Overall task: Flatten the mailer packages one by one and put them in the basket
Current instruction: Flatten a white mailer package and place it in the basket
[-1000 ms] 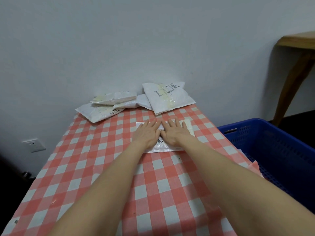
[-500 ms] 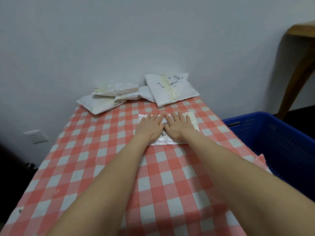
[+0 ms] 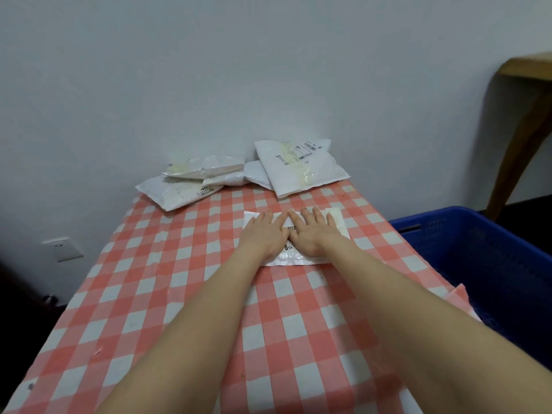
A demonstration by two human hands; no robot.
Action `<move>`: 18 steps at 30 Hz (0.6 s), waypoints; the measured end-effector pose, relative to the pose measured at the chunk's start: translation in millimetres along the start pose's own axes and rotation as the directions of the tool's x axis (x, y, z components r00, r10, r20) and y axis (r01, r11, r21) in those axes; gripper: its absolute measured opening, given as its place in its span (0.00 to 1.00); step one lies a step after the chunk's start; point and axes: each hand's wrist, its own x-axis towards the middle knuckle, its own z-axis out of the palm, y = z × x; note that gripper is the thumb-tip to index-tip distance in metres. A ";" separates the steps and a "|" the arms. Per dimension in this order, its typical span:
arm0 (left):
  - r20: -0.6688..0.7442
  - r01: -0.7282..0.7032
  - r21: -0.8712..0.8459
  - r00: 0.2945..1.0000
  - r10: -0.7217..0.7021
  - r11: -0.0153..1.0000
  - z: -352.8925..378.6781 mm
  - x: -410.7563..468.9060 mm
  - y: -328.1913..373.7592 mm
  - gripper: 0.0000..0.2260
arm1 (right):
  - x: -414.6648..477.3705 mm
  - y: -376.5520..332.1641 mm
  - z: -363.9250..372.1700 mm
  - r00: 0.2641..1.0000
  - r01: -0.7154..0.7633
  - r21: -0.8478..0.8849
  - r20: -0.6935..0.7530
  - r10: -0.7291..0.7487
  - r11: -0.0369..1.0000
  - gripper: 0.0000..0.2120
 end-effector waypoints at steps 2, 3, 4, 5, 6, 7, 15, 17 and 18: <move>0.002 -0.002 0.010 1.000 0.002 1.000 -1.0 -1.3 1.2 0.24 | 0.7 -0.5 0.6 1.000 -0.001 0.006 -0.001 0.001 1.000 0.28; -0.008 0.002 0.012 1.000 -0.002 1.000 -0.8 -2.2 1.8 0.24 | 1.3 -0.6 0.5 1.000 -0.002 0.008 -0.004 0.002 1.000 0.28; -0.023 0.008 0.011 1.000 -0.007 1.000 -0.7 -3.4 2.1 0.24 | 1.8 -0.6 0.6 1.000 -0.003 0.010 -0.005 0.003 1.000 0.28; -0.038 0.012 0.005 0.999 -0.012 1.000 0.1 -4.7 2.2 0.24 | 1.2 -0.3 1.0 1.000 -0.004 0.011 -0.006 0.004 1.000 0.28; -0.052 0.014 -0.005 0.999 -0.014 1.000 -0.7 -6.7 2.3 0.23 | 0.4 -0.3 0.4 1.000 -0.003 0.012 -0.009 0.003 1.000 0.28; -0.056 0.012 -0.018 0.998 -0.013 1.000 -1.1 -7.5 3.0 0.23 | 0.9 0.2 0.3 1.000 -0.001 0.018 -0.007 0.001 1.000 0.28; -0.201 0.244 -0.309 0.928 -0.314 0.919 -27.9 -21.8 -18.8 0.24 | -6.1 17.1 -38.1 0.925 -0.138 0.330 -0.295 0.241 0.934 0.24; -0.148 0.319 -0.324 0.913 -0.381 0.891 -29.6 -25.5 -26.5 0.24 | -11.4 25.6 -39.3 0.903 -0.211 0.348 -0.288 0.318 0.914 0.23; -0.142 0.335 -0.321 0.908 -0.394 0.886 -29.8 -28.1 -27.3 0.23 | -13.7 27.2 -38.3 0.901 -0.242 0.344 -0.267 0.342 0.907 0.23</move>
